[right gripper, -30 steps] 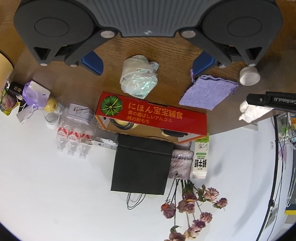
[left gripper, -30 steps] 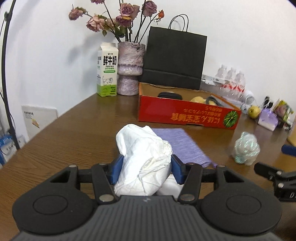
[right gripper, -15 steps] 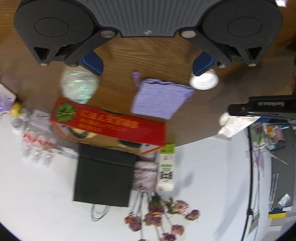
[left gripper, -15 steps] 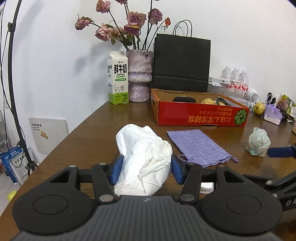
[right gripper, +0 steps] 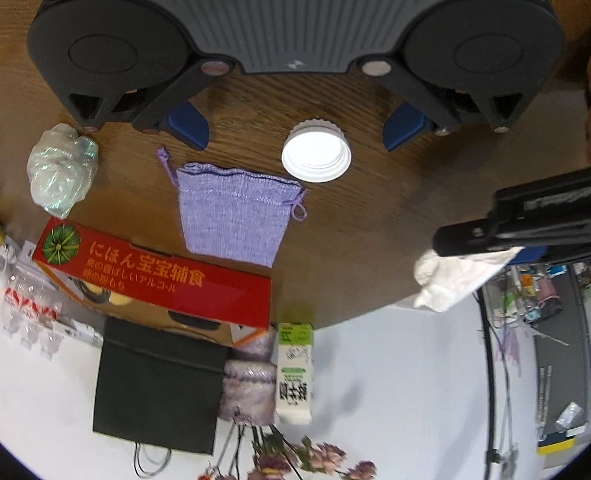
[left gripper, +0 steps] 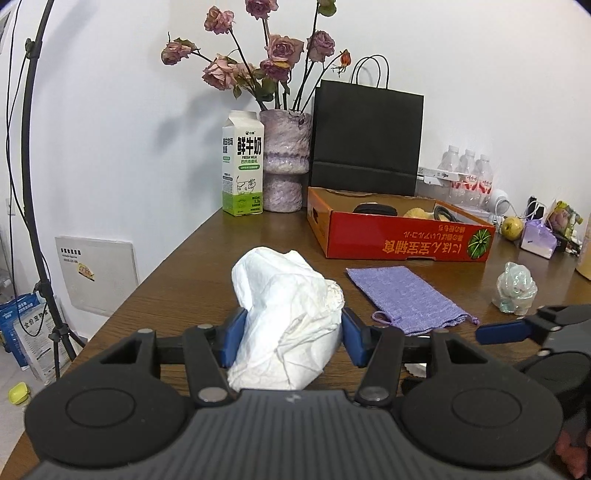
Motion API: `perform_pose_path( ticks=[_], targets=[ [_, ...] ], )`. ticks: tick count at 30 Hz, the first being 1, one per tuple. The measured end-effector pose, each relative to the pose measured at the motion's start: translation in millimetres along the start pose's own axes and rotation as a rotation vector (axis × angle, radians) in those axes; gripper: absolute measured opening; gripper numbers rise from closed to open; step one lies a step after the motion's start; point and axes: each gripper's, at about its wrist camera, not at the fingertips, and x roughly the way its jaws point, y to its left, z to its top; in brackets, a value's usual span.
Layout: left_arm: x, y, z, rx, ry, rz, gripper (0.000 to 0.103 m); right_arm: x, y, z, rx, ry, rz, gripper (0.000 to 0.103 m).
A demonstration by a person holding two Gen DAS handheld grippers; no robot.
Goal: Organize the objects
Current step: 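Grasp the white crumpled cloth with the left tool and lift it, then grasp the white bottle cap with the right tool while the left tool holds the cloth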
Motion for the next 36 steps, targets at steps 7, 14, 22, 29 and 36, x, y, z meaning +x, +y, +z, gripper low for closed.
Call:
perform_pose_path(
  ticks=[7, 14, 22, 29, 36],
  targets=[
    [0, 2, 0, -0.007, -0.001, -0.015, 0.055, 4, 1, 2, 0.036, 0.0, -0.002, 0.052],
    [1, 3, -1, -0.012, 0.01, -0.009, 0.055, -4, 3, 3, 0.028, -0.049, -0.001, 0.039],
    [8, -1, 0, 0.005, 0.051, 0.047, 0.055, -15, -12, 2, 0.104, -0.134, -0.001, 0.039],
    [11, -11, 1, 0.007, 0.058, 0.114, 0.055, -21, -22, 2, 0.118, -0.188, -0.004, 0.039],
    [17, -32, 7, 0.014, 0.066, 0.099, 0.054, -27, -40, -2, 0.104, -0.228, -0.037, 0.039]
  ],
)
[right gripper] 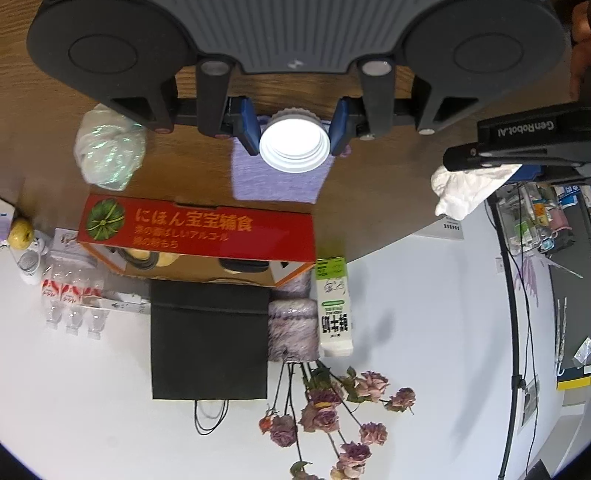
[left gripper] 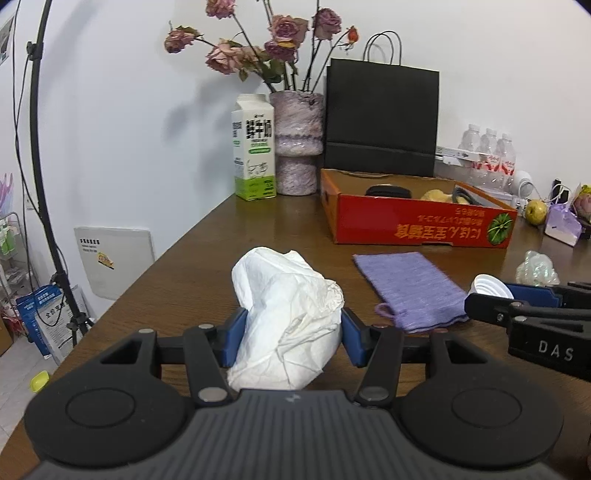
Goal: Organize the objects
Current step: 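Grasp the white bottle cap with the right tool while the left tool holds the cloth, then carry the cloth in the left tool while the right tool carries the cap to the box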
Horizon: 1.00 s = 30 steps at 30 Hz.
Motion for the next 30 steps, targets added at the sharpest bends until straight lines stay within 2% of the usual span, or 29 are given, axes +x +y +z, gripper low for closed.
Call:
perform_pose_path(
  ticks=[14, 24, 30],
  targets=[
    [13, -56, 34, 0.014, -0.009, -0.056, 0.054, -13, -42, 18, -0.007, -0.059, -0.028, 0.039],
    [31, -94, 65, 0.021, -0.029, -0.079, 0.054, -8, -73, 52, -0.017, -0.129, -0.056, 0.039],
    [52, -107, 94, -0.017, -0.039, -0.083, 0.054, 4, -88, 82, -0.042, -0.165, -0.089, 0.039]
  ],
)
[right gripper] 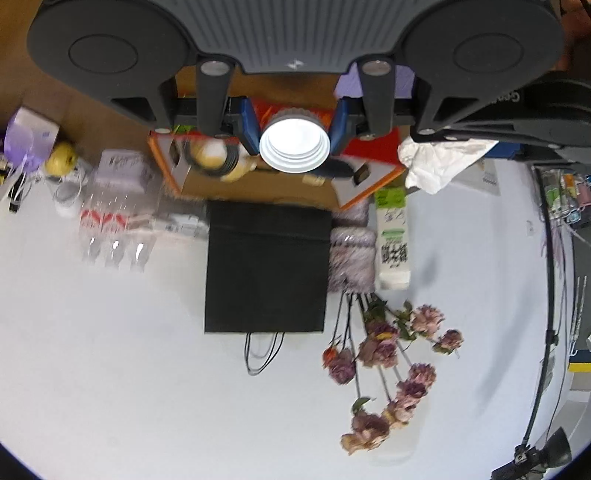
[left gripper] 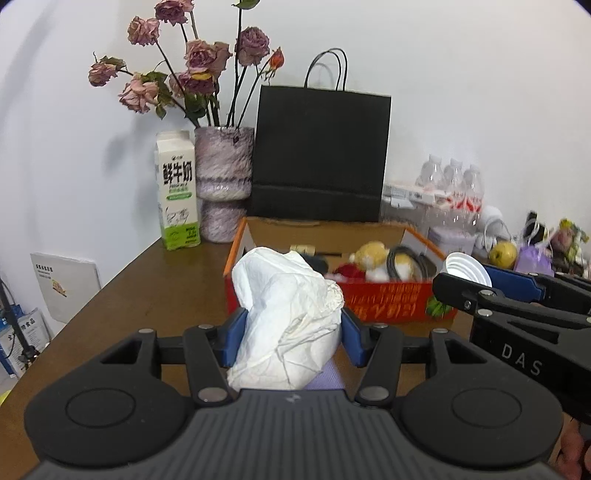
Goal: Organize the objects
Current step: 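Carry the cloth in the left tool while the right tool carries the cap to the box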
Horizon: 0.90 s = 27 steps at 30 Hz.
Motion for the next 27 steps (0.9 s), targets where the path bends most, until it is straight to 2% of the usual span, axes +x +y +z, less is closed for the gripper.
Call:
perform_pose_path(
  ticks=[10, 27],
  targets=[
    [45, -18, 36, -0.023, -0.038, 0.004, 0.054, 42, -24, 27, 0.027, -0.036, -0.018, 0.039],
    [113, -26, 70, -0.048, -0.047, -0.02, 0.054, 111, -61, 53, 0.053, -0.009, 0.009, 0.039]
  ],
)
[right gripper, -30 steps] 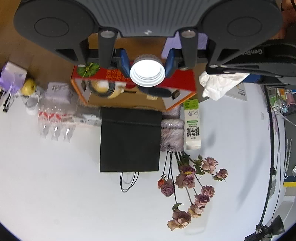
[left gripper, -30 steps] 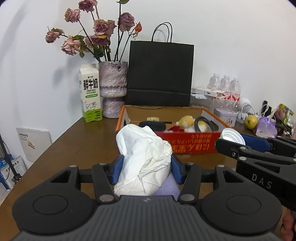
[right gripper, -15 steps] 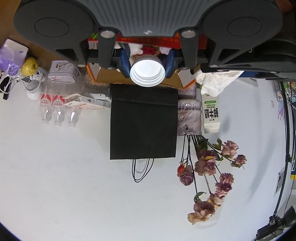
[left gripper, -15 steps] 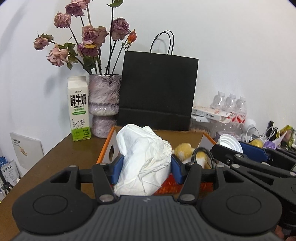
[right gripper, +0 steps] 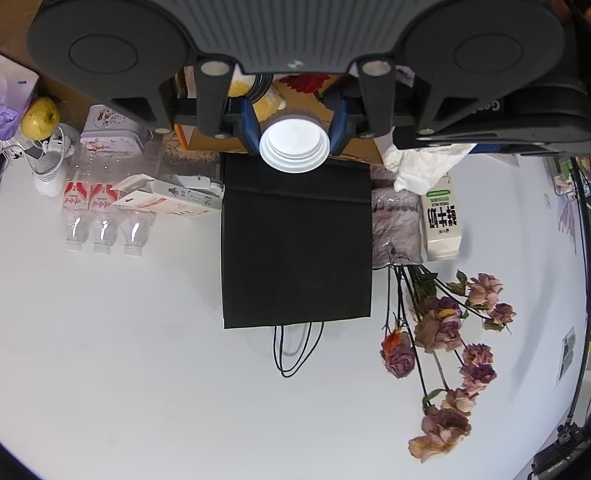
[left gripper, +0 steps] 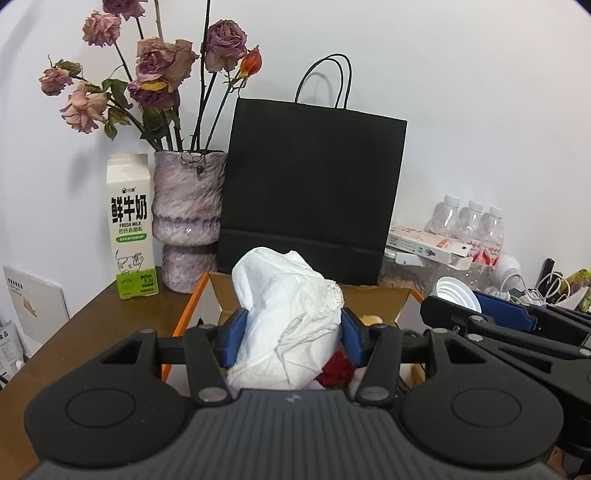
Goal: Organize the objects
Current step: 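Carry the cloth in the left tool while the right tool carries the cap to the box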
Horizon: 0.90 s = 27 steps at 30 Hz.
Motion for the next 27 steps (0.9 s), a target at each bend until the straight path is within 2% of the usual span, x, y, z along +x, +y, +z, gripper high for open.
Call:
perform_pose_path(
  ticks=[11, 27],
  targets=[
    [34, 3, 11, 0.001, 0.015, 0.01, 0.054, 32, -14, 9, 0.019, 0.015, -0.012, 0.039],
    [79, 8, 11, 0.008, 0.077, 0.021, 0.054, 80, -26, -3, 0.025, 0.114, -0.014, 0.039]
  ],
)
